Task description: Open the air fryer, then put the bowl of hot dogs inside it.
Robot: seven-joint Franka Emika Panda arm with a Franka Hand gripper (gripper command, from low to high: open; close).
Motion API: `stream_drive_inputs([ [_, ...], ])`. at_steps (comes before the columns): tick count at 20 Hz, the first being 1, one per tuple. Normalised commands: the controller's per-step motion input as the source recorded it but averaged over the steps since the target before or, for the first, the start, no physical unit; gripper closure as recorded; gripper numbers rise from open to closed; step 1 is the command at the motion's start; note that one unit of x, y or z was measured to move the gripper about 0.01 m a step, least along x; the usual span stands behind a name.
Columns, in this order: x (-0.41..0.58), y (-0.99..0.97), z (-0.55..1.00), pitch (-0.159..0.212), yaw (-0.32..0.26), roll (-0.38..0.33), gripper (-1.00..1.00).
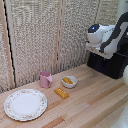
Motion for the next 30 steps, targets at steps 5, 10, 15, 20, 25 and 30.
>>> stream_drive_inputs([
  [5, 0.011, -0.43, -0.10, 0.006, 0.107, 0.000, -1.00],
  [10, 0.051, -0.14, -0.10, 0.047, 0.012, 0.002, 1.00],
  [15, 0.000, 0.01, 0.00, 0.006, -0.013, -0.006, 1.00],
  [20, 0.001, 0.00, 0.16, 0.032, -0.028, 0.006, 1.00],
  [25, 0.001, 0.01, 0.31, 0.109, -0.071, 0.078, 1.00],
  [30, 0.006, 0.21, 0.51, 0.073, -0.111, 0.185, 1.00],
])
